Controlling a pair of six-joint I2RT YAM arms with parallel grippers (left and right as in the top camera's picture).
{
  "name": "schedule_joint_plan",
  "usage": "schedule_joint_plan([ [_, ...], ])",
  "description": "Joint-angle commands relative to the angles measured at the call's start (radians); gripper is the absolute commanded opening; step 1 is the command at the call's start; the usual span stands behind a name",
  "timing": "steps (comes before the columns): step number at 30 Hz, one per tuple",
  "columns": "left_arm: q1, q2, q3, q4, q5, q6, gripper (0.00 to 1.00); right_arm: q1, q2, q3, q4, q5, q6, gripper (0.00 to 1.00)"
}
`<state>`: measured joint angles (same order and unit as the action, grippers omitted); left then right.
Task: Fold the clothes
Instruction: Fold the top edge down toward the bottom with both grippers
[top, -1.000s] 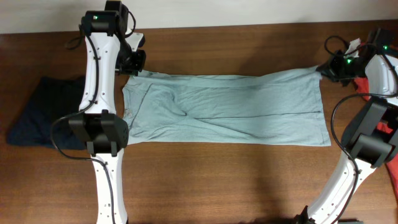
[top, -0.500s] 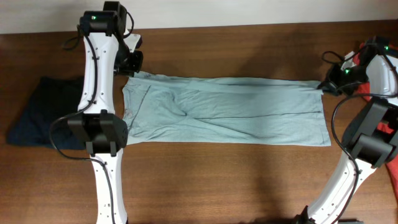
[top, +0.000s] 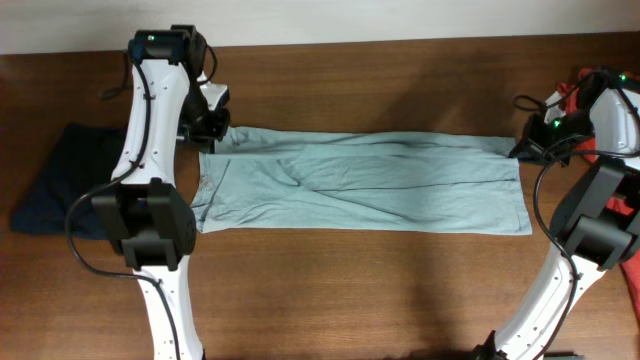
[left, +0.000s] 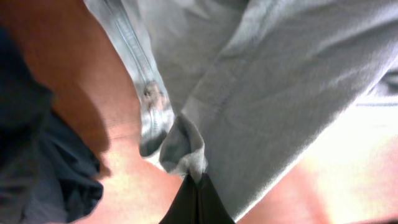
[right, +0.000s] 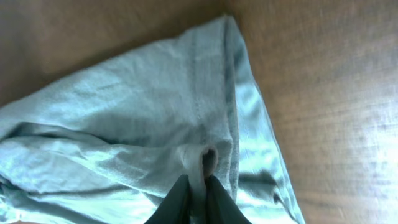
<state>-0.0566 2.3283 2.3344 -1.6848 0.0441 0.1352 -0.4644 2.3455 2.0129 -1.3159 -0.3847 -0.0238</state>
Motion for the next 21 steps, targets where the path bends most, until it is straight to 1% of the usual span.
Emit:
schedule_joint_plan([
  [1,0.004,-0.063,-0.083,-0.003,0.000,0.009,0.00,-0.008,-0.037,0.014,-0.049,0.097,-0.023,0.13],
  [4,0.004,-0.072,-0.126,-0.003,-0.001,0.010,0.00,-0.008,-0.037,0.014,-0.085,0.132,-0.025,0.13],
  [10,0.005,-0.072,-0.193,-0.004,-0.019,0.010,0.00,-0.008,-0.038,0.014,-0.108,0.137,-0.048,0.13],
  [14,0.004,-0.075,-0.246,-0.004,-0.019,0.010,0.00,-0.008,-0.038,0.016,-0.129,0.202,-0.047,0.13],
  [19,0.004,-0.119,-0.341,-0.004,-0.019,0.010,0.00,-0.008,-0.039,0.024,-0.138,0.211,-0.047,0.13],
  [21,0.004,-0.136,-0.363,-0.004,-0.026,0.010,0.03,-0.008,-0.039,0.024,-0.140,0.211,-0.047,0.13],
])
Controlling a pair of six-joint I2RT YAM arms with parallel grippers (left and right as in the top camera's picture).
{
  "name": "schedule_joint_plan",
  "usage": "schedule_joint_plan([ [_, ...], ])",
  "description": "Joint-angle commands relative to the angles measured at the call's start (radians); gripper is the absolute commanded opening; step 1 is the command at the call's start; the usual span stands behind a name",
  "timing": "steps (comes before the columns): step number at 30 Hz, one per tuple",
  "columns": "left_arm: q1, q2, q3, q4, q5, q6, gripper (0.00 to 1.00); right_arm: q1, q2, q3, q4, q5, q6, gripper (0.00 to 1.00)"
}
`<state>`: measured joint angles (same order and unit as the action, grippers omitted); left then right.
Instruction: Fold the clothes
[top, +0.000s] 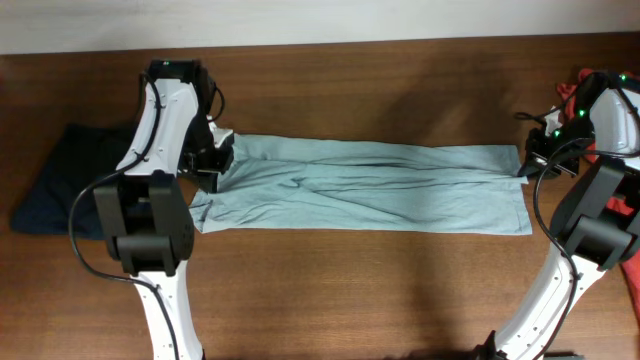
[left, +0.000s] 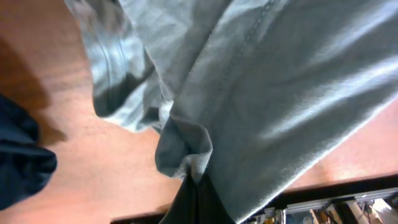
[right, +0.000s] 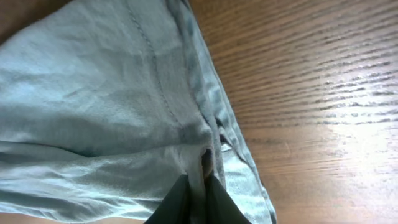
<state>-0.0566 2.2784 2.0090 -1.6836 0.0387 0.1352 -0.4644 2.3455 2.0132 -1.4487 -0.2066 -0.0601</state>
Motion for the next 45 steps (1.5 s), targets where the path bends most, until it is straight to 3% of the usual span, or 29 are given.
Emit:
schedule_joint_plan([
  [1,0.004,-0.090,-0.041,-0.005,-0.021,0.010,0.04,-0.008,-0.039,0.024,-0.007,0.032,-0.011,0.13],
  [7,0.002,-0.091,-0.041,-0.005,-0.017,0.009,0.11,-0.008,-0.039,0.024,-0.007,0.032,-0.011,0.13],
  [8,0.000,-0.091,-0.041,-0.005,-0.018,0.009,0.22,-0.008,-0.039,0.024,-0.007,0.032,-0.011,0.14],
  [9,0.000,-0.092,-0.041,-0.005,-0.022,0.010,0.41,-0.008,-0.039,0.024,-0.007,0.032,-0.011,0.14],
  [10,0.000,-0.093,-0.041,-0.005,-0.033,0.009,0.53,-0.008,-0.039,0.024,-0.006,0.032,-0.011,0.21],
  [12,0.005,-0.097,-0.034,-0.005,-0.051,0.008,0.62,-0.008,-0.039,0.024,-0.007,0.032,-0.011,0.27],
  [18,0.032,-0.154,0.007,0.005,-0.050,-0.018,0.62,-0.008,-0.039,0.024,-0.007,0.031,-0.011,0.31],
  [22,0.038,-0.203,0.017,0.103,-0.042,-0.032,0.66,-0.008,-0.039,0.024,-0.002,0.014,-0.010,0.34],
  [26,0.037,-0.202,0.016,0.161,0.048,-0.028,0.69,-0.008,-0.039,0.024,0.010,-0.096,-0.020,0.35],
  [31,0.030,-0.202,0.015,0.227,0.164,0.011,0.69,-0.007,-0.039,0.024,0.005,-0.338,-0.146,0.45],
  [39,-0.082,-0.201,-0.008,0.348,0.185,0.148,0.68,0.005,-0.039,0.023,-0.027,-0.396,-0.146,0.48],
  [45,-0.188,-0.186,-0.133,0.486,0.182,0.171,0.69,0.035,-0.039,0.023,-0.029,-0.396,-0.145,0.52],
])
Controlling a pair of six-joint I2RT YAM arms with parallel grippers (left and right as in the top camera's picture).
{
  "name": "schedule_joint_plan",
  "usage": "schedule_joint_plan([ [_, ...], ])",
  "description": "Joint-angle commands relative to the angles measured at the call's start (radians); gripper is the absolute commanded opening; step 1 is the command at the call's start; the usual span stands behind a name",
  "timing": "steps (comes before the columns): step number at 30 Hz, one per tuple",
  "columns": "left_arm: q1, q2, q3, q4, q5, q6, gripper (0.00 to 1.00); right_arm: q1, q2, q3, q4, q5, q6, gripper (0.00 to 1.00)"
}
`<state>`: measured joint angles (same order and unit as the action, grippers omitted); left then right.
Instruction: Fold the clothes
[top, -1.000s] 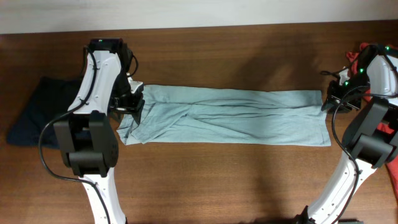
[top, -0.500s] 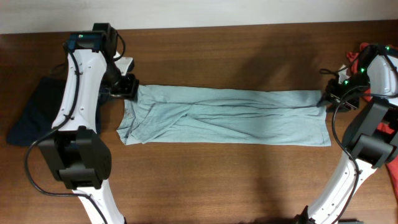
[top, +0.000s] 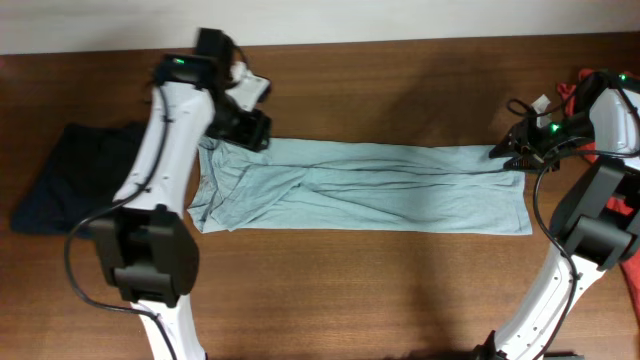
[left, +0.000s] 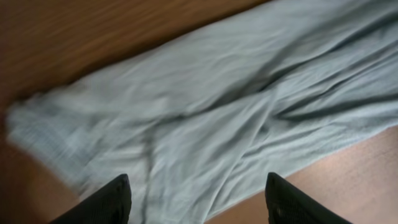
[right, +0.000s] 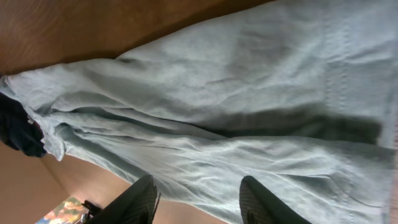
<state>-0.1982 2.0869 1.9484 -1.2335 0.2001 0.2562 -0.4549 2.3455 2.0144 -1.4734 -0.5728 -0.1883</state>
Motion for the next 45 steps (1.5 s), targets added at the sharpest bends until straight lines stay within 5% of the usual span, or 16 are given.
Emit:
schedule_joint_plan([
  [1,-0.067,0.009,-0.098,0.066,0.021,0.057,0.70,0.031,-0.039,0.022,-0.004,-0.030,-0.017,0.52],
  [10,-0.222,0.040,-0.218,0.402,-0.103,0.223,0.72,0.048,-0.039,0.022,0.000,-0.029,-0.017,0.56],
  [15,-0.259,0.051,-0.232,0.407,-0.104,0.345,0.66,0.048,-0.039,0.022,0.002,-0.029,-0.017,0.57],
  [23,-0.264,0.069,-0.265,0.405,-0.098,0.351,0.50,0.048,-0.039,0.022,0.005,-0.029,-0.017,0.57],
  [31,-0.269,0.117,-0.265,0.354,-0.032,0.411,0.48,0.048,-0.039,0.022,0.006,-0.029,-0.017,0.57],
  [45,-0.269,0.112,-0.245,0.318,-0.098,0.410,0.03,0.048,-0.039,0.022,0.003,-0.029,-0.017,0.57],
])
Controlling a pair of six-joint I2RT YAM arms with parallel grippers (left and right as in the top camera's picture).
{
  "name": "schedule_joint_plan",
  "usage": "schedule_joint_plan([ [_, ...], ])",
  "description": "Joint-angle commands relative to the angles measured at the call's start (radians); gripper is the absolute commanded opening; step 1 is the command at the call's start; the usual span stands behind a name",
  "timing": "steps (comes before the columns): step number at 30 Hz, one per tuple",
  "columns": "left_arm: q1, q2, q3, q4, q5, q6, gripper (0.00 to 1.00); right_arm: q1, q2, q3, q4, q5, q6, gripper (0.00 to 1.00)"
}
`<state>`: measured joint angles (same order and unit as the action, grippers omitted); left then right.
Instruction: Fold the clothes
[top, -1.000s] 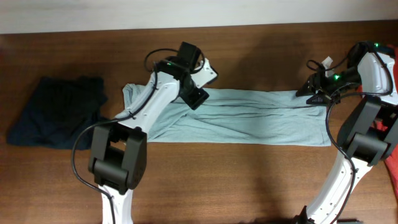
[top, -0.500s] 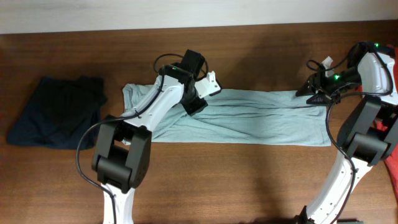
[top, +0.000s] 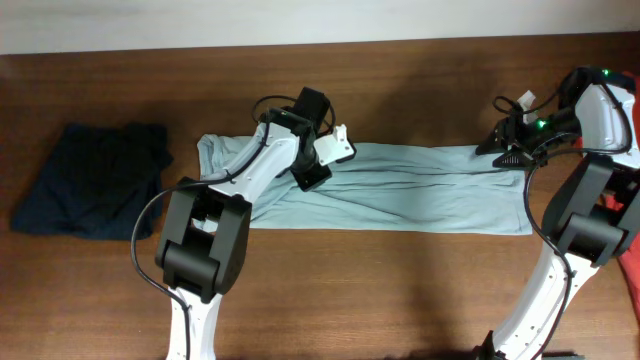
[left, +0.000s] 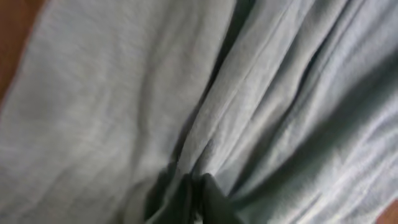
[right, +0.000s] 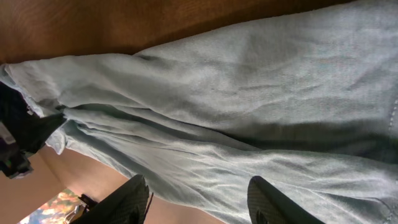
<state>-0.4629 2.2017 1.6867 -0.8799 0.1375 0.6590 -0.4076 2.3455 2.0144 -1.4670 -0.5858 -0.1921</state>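
Observation:
A long pale teal garment (top: 420, 190) lies flat across the wooden table (top: 400, 290), running left to right. My left gripper (top: 314, 170) is down on its upper edge, left of the middle. In the left wrist view the gripper (left: 194, 194) is shut on a ridge of the cloth (left: 93, 93). My right gripper (top: 500, 150) hovers at the garment's far right corner. In the right wrist view the gripper (right: 199, 200) is open, with nothing between its fingers and the garment (right: 249, 93) spread below it.
A dark navy garment (top: 85, 180) lies bunched at the table's left end. The back edge of the table meets a pale wall (top: 330, 20). Both arm bases stand at the near edge.
My left gripper was open above the garment's left end; it is now further right, near the middle of the top edge, shut on a fold. The right gripper stays open at the right corner.
Both grippers were shut on the garment's far corners, one at each end. Then they held those corners slightly nearer, and the garment looked narrower. Then both were open and the garment lay flat. Now the left is shut on a fold near the middle.

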Motion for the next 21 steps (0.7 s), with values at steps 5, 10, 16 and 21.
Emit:
schedule_joint_plan([
  [5,-0.006,-0.003,0.082,-0.197,-0.056,0.000,0.01,0.001,-0.039,0.022,-0.002,-0.016,-0.013,0.57],
  [10,-0.006,-0.003,0.089,-0.250,-0.056,-0.019,0.01,0.001,-0.039,0.022,-0.002,-0.013,-0.013,0.57],
  [16,-0.006,-0.003,0.089,-0.263,-0.056,-0.019,0.01,0.001,-0.039,0.022,-0.004,-0.005,-0.013,0.57],
  [21,-0.006,-0.003,0.089,-0.308,-0.093,-0.018,0.02,0.000,-0.039,0.022,-0.010,0.054,0.017,0.57],
])
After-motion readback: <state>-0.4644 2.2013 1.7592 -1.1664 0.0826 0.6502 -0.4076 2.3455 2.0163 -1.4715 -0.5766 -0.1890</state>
